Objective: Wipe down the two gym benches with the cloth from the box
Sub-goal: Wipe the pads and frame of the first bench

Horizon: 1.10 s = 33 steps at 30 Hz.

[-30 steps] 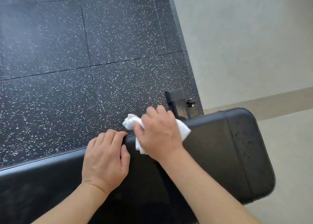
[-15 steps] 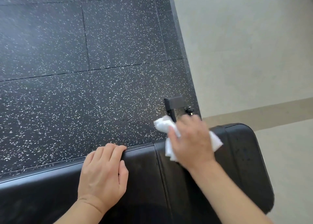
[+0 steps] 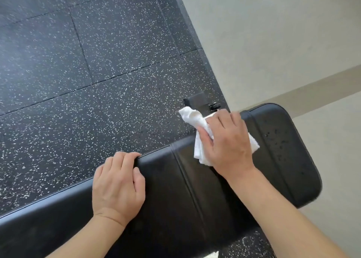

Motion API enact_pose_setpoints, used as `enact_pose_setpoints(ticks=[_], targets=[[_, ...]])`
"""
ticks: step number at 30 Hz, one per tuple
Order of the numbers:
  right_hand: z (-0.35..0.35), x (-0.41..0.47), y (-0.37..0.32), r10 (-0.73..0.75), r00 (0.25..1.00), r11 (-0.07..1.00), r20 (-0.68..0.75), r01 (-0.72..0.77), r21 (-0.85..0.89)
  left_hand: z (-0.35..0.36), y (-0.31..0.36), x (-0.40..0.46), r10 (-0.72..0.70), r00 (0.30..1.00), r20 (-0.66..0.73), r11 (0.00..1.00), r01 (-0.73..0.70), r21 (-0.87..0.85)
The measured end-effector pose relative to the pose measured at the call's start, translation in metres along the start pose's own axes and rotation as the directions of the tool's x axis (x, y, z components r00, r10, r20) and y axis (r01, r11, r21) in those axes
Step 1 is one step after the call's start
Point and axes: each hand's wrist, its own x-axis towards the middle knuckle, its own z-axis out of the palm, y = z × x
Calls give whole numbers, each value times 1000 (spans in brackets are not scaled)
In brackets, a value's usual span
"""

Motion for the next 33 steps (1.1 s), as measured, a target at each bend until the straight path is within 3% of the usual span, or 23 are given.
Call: enact_pose_setpoints(ticks=[9,17,21,25,29,31,33], targets=[[-2,-63,-27,247,958,969,-145,-246,22,-2,3,1,-23,999,32,999,25,-35],[1,-134,-107,380,919,925,-109,-379,27,-4,4,1,-21,995,96,999,24,-30],[-4,-178,-144,274,961,962,-30,-274,7,-6,3,-1,-7,996,89,999,11,-41],[-16,-174,-107,147,986,984,-84,-155,-93,-7,6,-2,-8,998,70,998,12,-58],[-18,-119,-58,371,905,907,-208,-401,-129,-4,3,-2,-12,997,75,997,17,-71],[-12,-94,-59,507,833,839,-223,-536,-94,-4,1,-2,-12,998,69,997,18,-79],[-2,-79,-80,543,809,819,-223,-569,-71,-4,1,-2,-7,998,62,996,12,-88]])
